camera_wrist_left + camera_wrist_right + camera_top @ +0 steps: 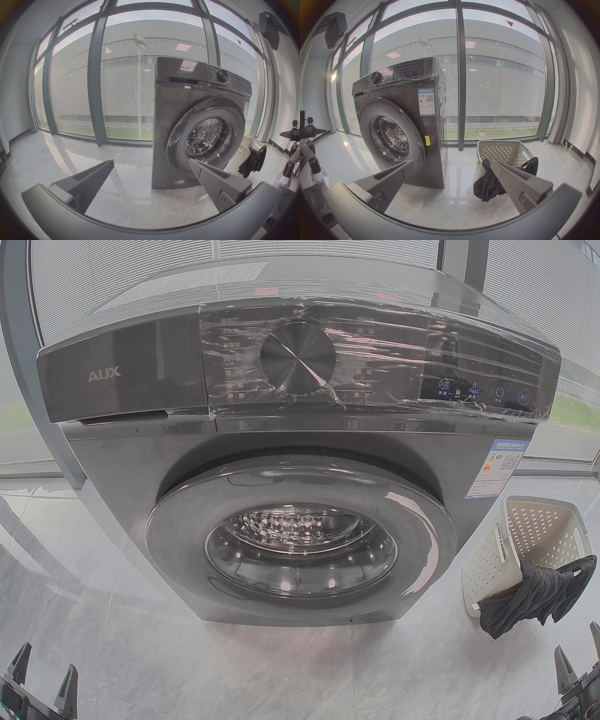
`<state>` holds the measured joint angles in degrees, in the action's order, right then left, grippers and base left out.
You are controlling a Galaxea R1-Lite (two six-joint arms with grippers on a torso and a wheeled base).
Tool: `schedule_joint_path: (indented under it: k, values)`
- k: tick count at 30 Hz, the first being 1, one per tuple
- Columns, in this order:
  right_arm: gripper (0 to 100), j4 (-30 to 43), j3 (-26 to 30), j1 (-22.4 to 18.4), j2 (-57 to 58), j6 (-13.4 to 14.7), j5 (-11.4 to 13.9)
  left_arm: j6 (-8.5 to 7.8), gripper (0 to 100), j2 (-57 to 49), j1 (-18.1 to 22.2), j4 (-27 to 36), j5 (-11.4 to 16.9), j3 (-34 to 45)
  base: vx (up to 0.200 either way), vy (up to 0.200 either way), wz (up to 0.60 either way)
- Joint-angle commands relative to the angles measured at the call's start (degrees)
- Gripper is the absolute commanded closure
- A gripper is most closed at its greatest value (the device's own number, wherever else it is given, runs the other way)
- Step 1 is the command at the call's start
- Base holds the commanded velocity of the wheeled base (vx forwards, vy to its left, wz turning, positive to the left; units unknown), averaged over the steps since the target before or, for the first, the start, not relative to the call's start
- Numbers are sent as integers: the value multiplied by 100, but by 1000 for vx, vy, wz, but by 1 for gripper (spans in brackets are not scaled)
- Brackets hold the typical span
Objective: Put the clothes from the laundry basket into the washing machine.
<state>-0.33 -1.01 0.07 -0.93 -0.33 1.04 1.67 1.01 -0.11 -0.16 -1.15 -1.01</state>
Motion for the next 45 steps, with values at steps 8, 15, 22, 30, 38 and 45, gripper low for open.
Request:
schedule_joint_path:
  k: [8, 15, 22, 30, 38, 45]
  values:
    - [0, -2, 101, 10, 93, -20, 11, 9, 0, -75, 2, -2, 0, 84, 0, 0, 0]
    - [0, -2, 101, 1, 93, -46, -7, 0, 0, -75, 11, -2, 0, 84, 0, 0, 0]
    - [0, -11, 101, 19, 93, -2, -42, 9, 0, -84, 11, -2, 0, 84, 0, 0, 0]
    - [0, -20, 101, -7, 93, -37, -33, 9, 0, -75, 11, -2, 0, 84, 0, 0, 0]
    - [0, -143, 57, 19, 93, 217, -95, 9, 0, -75, 11, -2, 0, 84, 0, 0, 0]
    - [0, 174, -1323, 19, 93, 710, 1118, 9, 0, -75, 2, -2, 0, 84, 0, 0, 0]
